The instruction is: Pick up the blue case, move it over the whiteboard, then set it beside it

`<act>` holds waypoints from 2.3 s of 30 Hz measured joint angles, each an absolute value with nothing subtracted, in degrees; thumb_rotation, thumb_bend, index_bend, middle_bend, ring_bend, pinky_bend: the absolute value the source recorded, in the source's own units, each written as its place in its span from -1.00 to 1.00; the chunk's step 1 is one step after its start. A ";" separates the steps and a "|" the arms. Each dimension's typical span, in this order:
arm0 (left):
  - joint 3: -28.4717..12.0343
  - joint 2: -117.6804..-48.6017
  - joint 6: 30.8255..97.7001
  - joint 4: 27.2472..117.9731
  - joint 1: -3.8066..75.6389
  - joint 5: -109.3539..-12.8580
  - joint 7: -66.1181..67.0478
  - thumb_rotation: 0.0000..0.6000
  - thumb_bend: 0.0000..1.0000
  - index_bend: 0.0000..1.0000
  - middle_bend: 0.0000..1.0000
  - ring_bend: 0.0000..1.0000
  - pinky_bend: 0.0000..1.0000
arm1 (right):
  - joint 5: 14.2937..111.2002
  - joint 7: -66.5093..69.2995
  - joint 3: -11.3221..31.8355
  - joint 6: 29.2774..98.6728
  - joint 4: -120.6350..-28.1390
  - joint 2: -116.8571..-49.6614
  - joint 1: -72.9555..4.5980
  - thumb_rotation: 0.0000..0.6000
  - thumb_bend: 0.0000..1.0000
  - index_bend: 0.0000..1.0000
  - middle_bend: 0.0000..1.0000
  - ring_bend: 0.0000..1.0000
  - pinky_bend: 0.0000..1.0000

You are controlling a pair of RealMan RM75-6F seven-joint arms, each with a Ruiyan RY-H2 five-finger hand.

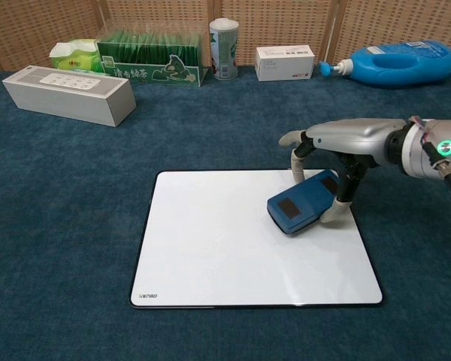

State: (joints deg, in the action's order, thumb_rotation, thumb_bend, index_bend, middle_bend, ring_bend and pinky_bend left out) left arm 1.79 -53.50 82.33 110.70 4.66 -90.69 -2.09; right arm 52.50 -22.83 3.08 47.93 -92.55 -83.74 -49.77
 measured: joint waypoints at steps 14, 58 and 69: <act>1.80 -54.03 81.80 111.03 5.04 -90.71 -1.64 1.00 -0.09 -0.43 -0.59 -0.73 -0.97 | 52.84 -21.48 3.31 50.40 -95.61 -77.94 -47.31 1.00 -0.93 0.34 -0.92 -1.00 -1.00; 0.94 -55.98 78.99 111.09 6.70 -87.03 0.16 1.00 -0.09 -0.45 -0.59 -0.73 -0.97 | 46.41 -22.84 5.67 49.39 -85.54 -77.95 -45.58 1.00 -0.93 -0.93 -1.00 -1.00 -1.00; 0.64 -55.94 80.38 111.28 6.14 -86.43 0.92 1.00 -0.09 -0.46 -0.61 -0.74 -0.97 | 52.82 -18.16 6.65 56.57 -90.21 -74.52 -41.30 1.00 -0.91 -0.89 -1.00 -1.00 -1.00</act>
State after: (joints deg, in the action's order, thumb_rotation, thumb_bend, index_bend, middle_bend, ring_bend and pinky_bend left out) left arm 0.64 -55.94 80.38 111.28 6.14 -86.43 0.92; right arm 52.82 -18.16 6.65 56.57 -90.21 -74.52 -41.30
